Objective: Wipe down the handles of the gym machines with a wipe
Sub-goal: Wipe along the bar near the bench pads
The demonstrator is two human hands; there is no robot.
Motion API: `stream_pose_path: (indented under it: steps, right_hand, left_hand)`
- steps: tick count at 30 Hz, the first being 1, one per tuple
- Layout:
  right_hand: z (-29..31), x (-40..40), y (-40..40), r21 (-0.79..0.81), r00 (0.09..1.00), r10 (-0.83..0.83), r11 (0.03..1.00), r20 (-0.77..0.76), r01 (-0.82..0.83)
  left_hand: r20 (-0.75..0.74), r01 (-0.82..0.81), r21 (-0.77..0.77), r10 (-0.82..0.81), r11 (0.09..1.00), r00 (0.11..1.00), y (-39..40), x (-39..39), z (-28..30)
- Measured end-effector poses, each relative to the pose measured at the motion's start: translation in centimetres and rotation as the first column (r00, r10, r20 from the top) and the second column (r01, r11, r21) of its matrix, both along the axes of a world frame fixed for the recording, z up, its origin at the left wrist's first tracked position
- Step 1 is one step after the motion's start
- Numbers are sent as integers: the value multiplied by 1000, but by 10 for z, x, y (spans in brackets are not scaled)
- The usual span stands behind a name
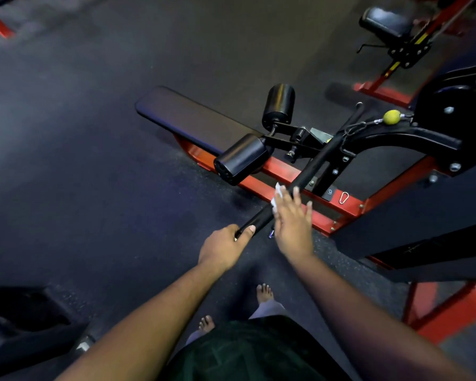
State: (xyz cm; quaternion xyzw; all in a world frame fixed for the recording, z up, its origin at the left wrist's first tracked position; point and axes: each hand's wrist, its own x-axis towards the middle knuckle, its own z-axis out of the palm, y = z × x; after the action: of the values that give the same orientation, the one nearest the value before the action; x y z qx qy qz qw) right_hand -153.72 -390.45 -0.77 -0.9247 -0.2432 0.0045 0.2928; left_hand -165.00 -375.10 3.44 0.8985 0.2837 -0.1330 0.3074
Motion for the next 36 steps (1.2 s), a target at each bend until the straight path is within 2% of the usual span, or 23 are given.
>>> stream_pose_path:
  steps: [2,4,7,9,11,14,17,20,24,28,30,33,36]
  right_hand:
    - [5,32,-13,-25,1000,-2,1000,4,3]
    - [7,32,-11,46,1000,-9,999,-30,11]
    - [2,-13,3,75,979,205,976,9,-205]
    - [-5,-29,-2,13,941,333,942,51,-334]
    - [-9,-7,-12,-68,917,383,923,108,-378]
    - [-12,46,-27,-112,931,341,938,132,-328]
    - [-16,84,-35,-53,970,217,976,110,-213]
    - [-17,59,-24,44,976,195,979,96,-200]
    - [-18,-4,-7,68,890,445,889,103,-452]
    - [-18,30,-20,-47,833,537,843,133,-536]
    - [-15,53,-25,-107,858,492,870,147,-481]
    - [-12,72,-24,-29,938,330,944,108,-328]
    - [-15,44,-19,48,950,304,950,71,-308]
  left_hand:
    - [8,4,7,-5,1000,1000,0,0,0]
    - [11,12,16,-12,1000,1000,0,0,1]
    - [-14,42,-24,-42,999,999,1,-1,-3]
    - [-37,55,-64,-57,996,998,2,-3,-7]
    - [-52,53,-81,-57,995,997,3,-4,-10]
    - [-54,41,-93,-46,995,998,4,-3,-13]
    - [-38,15,-110,-19,994,999,7,-3,-14]
    - [-29,-2,-114,-1,993,1000,9,-3,-16]
    - [-33,-7,-121,3,993,999,8,-1,-16]
    - [-22,-11,-127,8,992,1000,8,-1,-17]
    - [-21,-10,-119,7,993,1000,9,-1,-17]
    - [-21,-5,-118,2,993,1000,10,-2,-17]
    - [-33,17,-106,-20,994,999,8,-2,-17]
